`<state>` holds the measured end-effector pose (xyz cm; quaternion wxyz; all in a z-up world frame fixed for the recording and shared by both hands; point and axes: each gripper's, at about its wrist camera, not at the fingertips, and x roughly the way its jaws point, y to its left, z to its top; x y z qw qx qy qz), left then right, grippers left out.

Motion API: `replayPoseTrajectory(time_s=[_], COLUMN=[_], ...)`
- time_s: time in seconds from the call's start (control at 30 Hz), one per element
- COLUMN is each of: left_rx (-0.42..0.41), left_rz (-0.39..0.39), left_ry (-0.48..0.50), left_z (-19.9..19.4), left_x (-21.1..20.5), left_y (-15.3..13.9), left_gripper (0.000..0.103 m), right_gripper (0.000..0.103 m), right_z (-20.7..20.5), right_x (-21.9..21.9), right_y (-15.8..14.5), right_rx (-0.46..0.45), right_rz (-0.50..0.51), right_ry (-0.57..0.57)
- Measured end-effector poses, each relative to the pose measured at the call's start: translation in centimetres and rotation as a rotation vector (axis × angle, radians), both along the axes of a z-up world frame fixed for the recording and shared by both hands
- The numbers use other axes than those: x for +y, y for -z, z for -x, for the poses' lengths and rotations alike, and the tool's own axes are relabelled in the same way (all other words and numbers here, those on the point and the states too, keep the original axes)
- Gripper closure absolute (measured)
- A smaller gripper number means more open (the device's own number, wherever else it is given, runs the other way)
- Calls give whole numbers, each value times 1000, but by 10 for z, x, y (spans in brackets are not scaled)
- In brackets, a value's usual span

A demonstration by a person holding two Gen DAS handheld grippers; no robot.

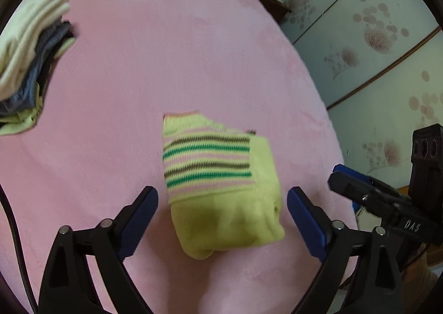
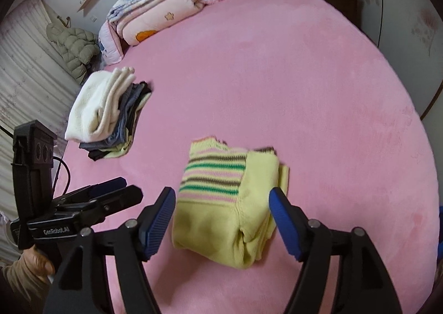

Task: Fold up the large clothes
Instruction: 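Grasp the folded cardigan bundle with both tools and lift it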

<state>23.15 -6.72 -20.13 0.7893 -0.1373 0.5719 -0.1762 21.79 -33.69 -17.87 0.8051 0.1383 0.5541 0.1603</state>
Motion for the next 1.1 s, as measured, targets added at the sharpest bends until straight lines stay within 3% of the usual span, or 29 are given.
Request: replayPoseTrajectory(time_s=[0.23, 0.53, 0.73, 0.93, 1.1], left_rx=[83, 182, 243, 240, 210], left_rz=[86, 181, 230, 288, 248], left_ry=[-8, 16, -17, -39, -50], left_z=[-7, -22, -24, -21, -20], left_x=[5, -2, 0, -1, -8], left_y=[51, 111, 143, 155, 150], left_gripper=[8, 8, 8, 8, 25], right_gripper=[31, 30, 29, 29, 55], right_z=[-7, -18, -28, -33, -34], right_x=[-18, -22, -22, -25, -22], right_y=[57, 127, 157, 174, 171], right_rx=[142, 268, 311, 316, 301], right_rz=[-149, -203, -299, -418, -427], right_ry=[10, 13, 22, 46, 26])
